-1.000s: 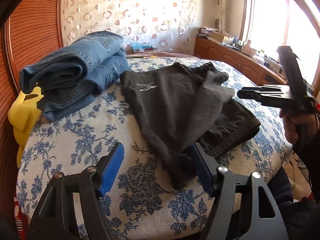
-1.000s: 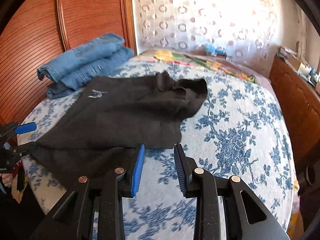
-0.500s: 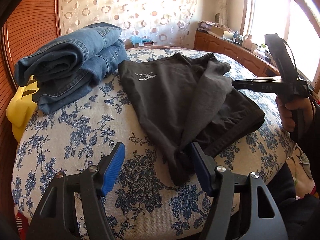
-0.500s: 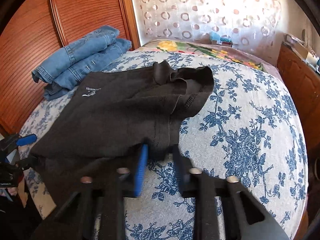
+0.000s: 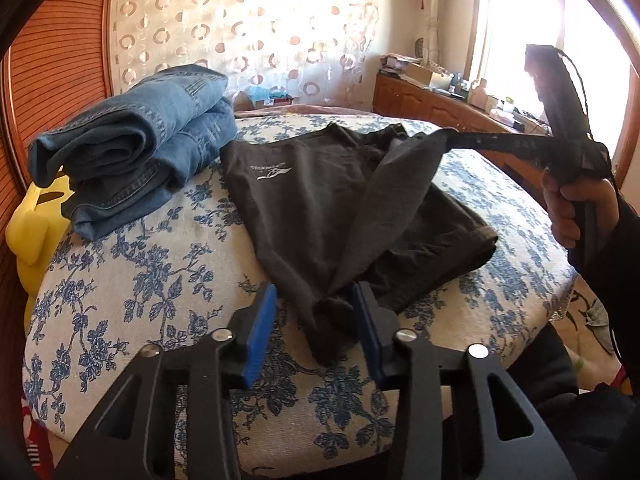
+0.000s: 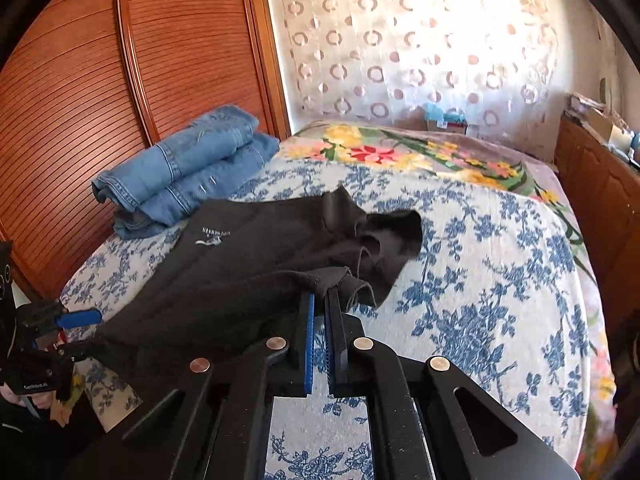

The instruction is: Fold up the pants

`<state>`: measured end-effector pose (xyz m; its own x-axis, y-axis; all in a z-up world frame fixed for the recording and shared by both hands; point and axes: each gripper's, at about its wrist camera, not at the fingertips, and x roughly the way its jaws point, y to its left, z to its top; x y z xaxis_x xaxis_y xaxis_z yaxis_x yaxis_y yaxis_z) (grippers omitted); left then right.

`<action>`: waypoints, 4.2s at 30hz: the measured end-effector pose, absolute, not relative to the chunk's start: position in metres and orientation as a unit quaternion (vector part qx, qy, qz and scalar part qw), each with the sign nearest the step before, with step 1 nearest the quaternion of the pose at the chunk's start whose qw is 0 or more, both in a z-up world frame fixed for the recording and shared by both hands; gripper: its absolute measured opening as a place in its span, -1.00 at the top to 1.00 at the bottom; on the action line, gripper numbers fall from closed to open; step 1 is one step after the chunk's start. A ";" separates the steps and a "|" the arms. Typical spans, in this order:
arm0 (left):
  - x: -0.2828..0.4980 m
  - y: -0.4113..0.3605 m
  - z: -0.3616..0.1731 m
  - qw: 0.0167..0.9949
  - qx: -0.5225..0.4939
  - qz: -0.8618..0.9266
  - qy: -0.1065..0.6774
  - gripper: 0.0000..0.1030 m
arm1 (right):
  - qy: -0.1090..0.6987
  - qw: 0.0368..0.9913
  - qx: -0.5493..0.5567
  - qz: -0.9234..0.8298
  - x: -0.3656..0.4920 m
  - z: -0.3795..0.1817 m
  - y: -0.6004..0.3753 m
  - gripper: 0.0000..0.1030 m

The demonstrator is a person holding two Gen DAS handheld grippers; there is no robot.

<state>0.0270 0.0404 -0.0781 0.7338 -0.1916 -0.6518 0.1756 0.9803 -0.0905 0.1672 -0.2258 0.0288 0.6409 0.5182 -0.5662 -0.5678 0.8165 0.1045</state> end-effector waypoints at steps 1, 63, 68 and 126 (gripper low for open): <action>0.026 0.040 -0.077 0.931 -0.013 -0.102 0.349 0.28 | 0.296 0.906 -0.042 0.299 0.167 0.030 -0.226 0.92; 0.017 0.075 -0.085 0.925 -0.056 -0.087 0.366 0.75 | 0.294 0.866 -0.139 0.379 0.266 0.031 -0.039 0.92; 0.017 0.083 -0.089 0.924 -0.057 -0.069 0.371 0.49 | 0.307 0.858 -0.144 0.386 0.273 0.026 -0.026 0.92; 0.090 0.061 -0.067 0.928 -0.019 -0.081 0.364 -0.56 | 0.391 0.882 -0.007 0.264 0.349 -0.017 -0.149 0.30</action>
